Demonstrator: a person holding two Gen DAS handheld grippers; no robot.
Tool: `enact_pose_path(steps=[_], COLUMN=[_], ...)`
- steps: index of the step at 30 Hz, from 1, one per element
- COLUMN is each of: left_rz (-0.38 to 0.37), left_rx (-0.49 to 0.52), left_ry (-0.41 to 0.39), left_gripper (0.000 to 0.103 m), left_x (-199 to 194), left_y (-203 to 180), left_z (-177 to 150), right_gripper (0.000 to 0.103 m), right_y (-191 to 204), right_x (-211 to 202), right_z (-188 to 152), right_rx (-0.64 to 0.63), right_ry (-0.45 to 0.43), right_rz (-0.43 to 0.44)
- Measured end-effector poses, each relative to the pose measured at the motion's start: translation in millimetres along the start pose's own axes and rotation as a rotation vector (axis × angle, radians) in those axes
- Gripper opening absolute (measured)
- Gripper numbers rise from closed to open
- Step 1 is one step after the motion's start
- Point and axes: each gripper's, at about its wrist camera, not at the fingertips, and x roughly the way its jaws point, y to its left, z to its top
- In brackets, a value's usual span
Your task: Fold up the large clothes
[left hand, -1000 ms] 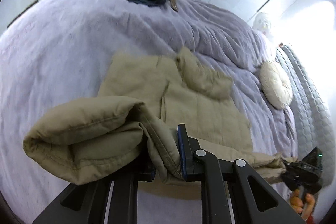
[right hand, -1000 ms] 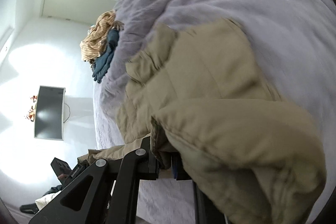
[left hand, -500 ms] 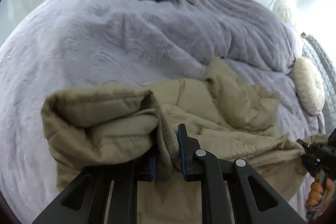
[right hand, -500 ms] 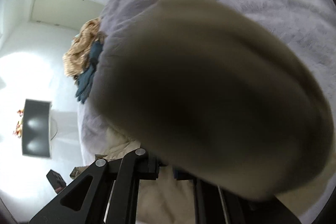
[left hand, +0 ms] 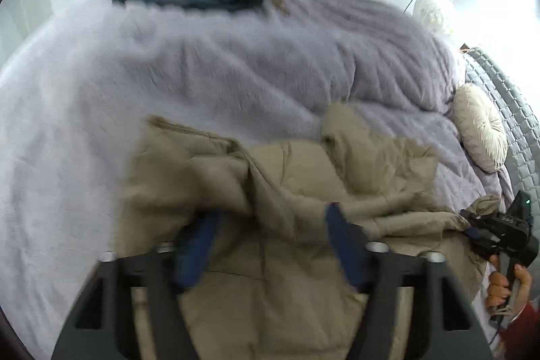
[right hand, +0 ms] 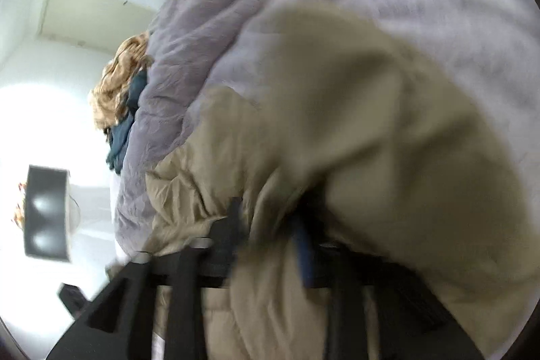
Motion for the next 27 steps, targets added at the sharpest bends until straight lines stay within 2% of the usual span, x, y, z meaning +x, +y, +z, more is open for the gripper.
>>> enact_pose_path(steps=[2, 3, 6, 10, 14, 15, 18, 22, 24, 27], left_rz=[-0.021, -0.027, -0.009, 0.042, 0.117, 0.126, 0.157, 0.217, 0.231, 0.24], left_rx=[0.033, 0.047, 0.123, 0.197, 0.207, 0.207, 0.208, 0.27, 0.269, 0.245], left_ry=[-0.014, -0.022, 0.007, 0.068, 0.064, 0.067, 0.092, 0.103, 0.103, 0.099], left_gripper=[0.07, 0.07, 0.069, 0.069, 0.069, 0.069, 0.069, 0.069, 0.069, 0.069], left_x=[-15, -21, -15, 17, 48, 54, 83, 115, 123, 117], left_y=[-2, -3, -11, -20, -19, -17, -12, -19, -22, -20], left_z=[3, 2, -3, -12, -4, -1, 9, 19, 23, 28], right_gripper=[0.058, 0.054, 0.025, 0.022, 0.02, 0.016, 0.016, 0.014, 0.014, 0.014], right_y=[12, 18, 30, 22, 6, 5, -2, -9, -11, -22], right_x=[-16, -21, -18, 5, 29, 33, 41, 46, 48, 40], right_z=[-4, -7, -20, -20, -6, -1, 17, 36, 42, 48], right_rx=[-0.075, -0.108, -0.226, -0.289, -0.319, -0.323, -0.325, -0.334, -0.349, -0.297], right_ry=[-0.021, -0.021, 0.027, 0.097, 0.136, 0.134, 0.121, 0.108, 0.078, 0.055], right_rz=[0.004, 0.001, -0.057, -0.132, -0.194, -0.207, -0.237, -0.289, -0.367, -0.4])
